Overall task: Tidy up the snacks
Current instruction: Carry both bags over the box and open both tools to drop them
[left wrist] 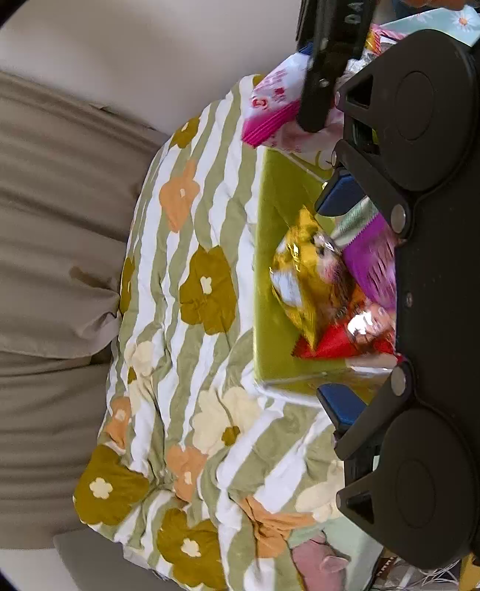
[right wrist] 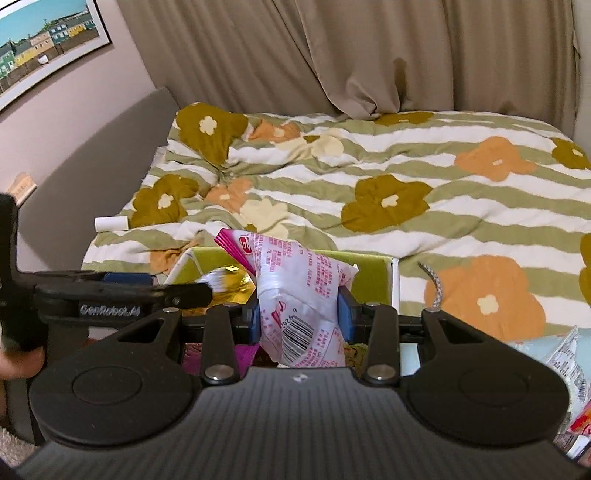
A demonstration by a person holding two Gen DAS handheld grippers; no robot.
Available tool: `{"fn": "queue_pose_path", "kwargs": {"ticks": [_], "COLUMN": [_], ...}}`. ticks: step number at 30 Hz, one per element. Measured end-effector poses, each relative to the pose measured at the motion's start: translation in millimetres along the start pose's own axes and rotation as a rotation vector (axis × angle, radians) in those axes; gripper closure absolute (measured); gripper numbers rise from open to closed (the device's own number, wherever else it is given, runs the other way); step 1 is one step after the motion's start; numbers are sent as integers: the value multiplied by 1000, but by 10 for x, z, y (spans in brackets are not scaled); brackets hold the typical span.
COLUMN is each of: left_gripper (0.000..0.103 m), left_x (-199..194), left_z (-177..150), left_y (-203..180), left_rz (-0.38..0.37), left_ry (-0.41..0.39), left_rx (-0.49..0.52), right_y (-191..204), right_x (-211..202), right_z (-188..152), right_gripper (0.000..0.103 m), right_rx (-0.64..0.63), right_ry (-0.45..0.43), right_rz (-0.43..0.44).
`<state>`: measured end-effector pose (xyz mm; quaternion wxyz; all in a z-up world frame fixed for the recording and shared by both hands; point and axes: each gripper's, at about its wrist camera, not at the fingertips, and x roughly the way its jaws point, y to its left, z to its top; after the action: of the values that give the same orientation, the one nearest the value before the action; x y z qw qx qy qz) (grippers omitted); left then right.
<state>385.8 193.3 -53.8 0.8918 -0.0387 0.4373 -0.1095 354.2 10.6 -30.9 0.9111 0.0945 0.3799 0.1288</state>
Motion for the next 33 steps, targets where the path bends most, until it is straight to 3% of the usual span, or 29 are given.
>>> {"fn": "queue_pose_path", "kwargs": {"ticks": [10, 14, 17, 19, 26, 33], "left_gripper": [4, 3, 3, 3, 3, 3], "left_x": [-382, -426, -422, -401, -346, -518], "left_z": [-148, -173, -234, -286, -429, -429], "left_y": [71, 57, 23, -15, -83, -187], "left_rz": [38, 76, 114, 131, 132, 134], "left_ry": [-61, -77, -83, -83, -55, -91], "left_rx": [-69, -68, -60, -59, -66, -48], "right_y": [14, -2, -46, -77, -55, -22], "right_x": [127, 180, 198, 207, 141, -45], "right_z": [50, 85, 86, 65, -67, -83], "right_gripper": [48, 43, 9, 0, 0, 0], "right_rx": [13, 17, 40, 59, 18, -4], "right_ry": [9, -2, -9, 2, -12, -32], "right_rz": [6, 2, 32, 57, 50, 36]}}
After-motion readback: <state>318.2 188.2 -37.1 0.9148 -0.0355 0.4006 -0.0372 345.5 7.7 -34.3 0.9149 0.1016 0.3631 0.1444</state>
